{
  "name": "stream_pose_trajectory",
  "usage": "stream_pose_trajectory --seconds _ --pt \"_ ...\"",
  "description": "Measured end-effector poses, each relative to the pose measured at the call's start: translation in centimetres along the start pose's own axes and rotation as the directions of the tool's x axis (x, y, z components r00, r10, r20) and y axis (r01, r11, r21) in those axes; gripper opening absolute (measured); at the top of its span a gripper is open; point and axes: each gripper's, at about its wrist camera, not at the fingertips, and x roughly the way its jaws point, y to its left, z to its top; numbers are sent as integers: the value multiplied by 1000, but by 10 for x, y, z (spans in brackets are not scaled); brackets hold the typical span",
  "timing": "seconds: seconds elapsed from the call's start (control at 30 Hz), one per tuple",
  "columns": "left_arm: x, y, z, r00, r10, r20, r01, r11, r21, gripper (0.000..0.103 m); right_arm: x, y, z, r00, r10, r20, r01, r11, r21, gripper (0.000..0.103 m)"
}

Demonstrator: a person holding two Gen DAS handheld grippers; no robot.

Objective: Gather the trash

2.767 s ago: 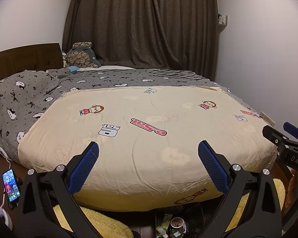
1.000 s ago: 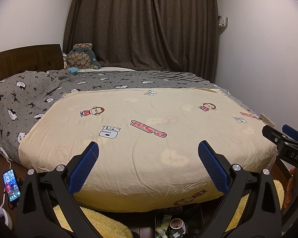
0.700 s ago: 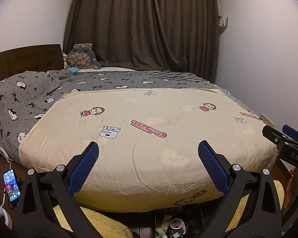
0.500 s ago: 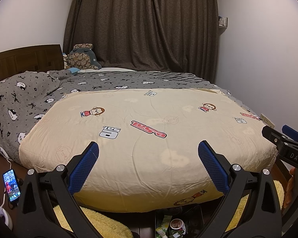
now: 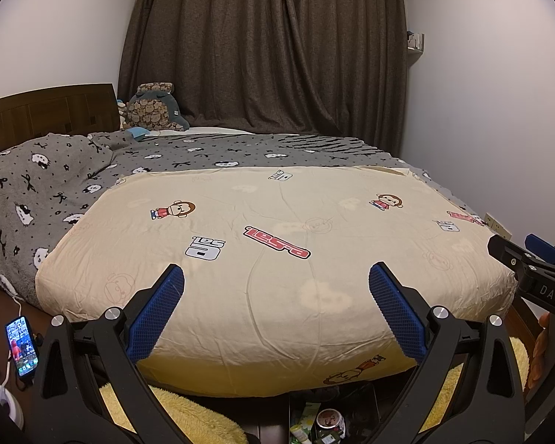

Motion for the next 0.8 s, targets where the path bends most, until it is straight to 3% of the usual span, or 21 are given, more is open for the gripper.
stream_pose_trajectory --seconds 0.27,0.5,0.8 --pt "-2 -4 5 1000 5 4 -5 1000 9 95 -1 1 0 1000 -1 -2 1 1000 1 99" --pt "-3 -7 7 997 80 17 -80 997 13 95 0 2 0 1000 -4 -3 4 1000 3 99" --pt "-6 -4 8 998 59 34 -59 998 -2 95 0 0 -1 1000 -6 -4 6 1000 9 99"
